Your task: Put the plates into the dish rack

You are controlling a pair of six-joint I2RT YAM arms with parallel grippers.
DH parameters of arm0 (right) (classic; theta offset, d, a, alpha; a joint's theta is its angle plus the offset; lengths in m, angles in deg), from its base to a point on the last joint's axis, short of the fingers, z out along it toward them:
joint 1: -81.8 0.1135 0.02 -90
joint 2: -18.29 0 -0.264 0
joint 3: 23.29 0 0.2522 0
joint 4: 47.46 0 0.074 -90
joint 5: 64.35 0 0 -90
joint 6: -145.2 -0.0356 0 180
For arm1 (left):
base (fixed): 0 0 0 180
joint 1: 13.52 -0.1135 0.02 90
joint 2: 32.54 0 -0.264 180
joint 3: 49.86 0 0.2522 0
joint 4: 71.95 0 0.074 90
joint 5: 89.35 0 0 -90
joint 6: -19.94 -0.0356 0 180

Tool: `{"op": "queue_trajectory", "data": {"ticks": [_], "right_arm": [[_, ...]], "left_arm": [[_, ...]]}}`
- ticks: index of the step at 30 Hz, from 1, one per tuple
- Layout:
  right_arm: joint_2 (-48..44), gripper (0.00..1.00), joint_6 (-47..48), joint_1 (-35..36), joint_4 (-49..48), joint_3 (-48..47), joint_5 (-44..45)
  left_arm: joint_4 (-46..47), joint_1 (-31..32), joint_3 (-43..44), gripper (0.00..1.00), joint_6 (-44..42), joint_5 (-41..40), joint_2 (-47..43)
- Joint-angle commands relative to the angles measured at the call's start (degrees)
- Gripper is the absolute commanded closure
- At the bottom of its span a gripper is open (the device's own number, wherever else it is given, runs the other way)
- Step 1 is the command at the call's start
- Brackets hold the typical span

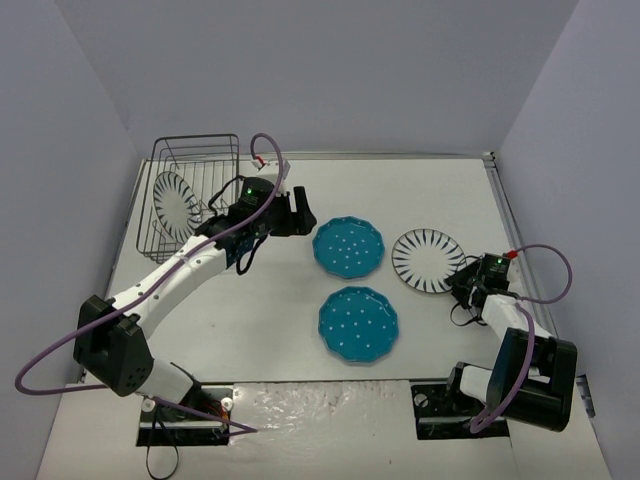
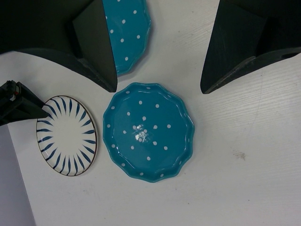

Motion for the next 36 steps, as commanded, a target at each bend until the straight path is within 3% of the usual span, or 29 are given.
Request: {"op": "queue_trajectory", "data": {"ticks": [1,6,14,27,36], "right_arm": [[1.1,0.68,-0.2,-0.3,-1.1,0.9,-0.8],[1.6,0.76,-0.4,-0.3,-2.0,1.6,-1.2],[1.1,1.00,-0.4,-0.3,-2.5,2.3,-2.6],[-9.2,1.00,-2.3,-1.1,5.9,-4.7,-5.5],[-10.1,1.00,-3.4,-2.9,8.0,-10.2,-7.4]], "left_arm": [[3.9,0.7,1.9,0.32,0.4,0.1,-0.6],[3.9,1.1,1.9,0.32,0.5,0.2,-0.1],[5.0,1.4,2.0,0.32,1.7,2.2,1.5],[12.4,4.0,3.0,0.32,8.0,10.4,7.1],[22.3,8.9,4.8,0.32,16.3,16.6,14.6]]}}
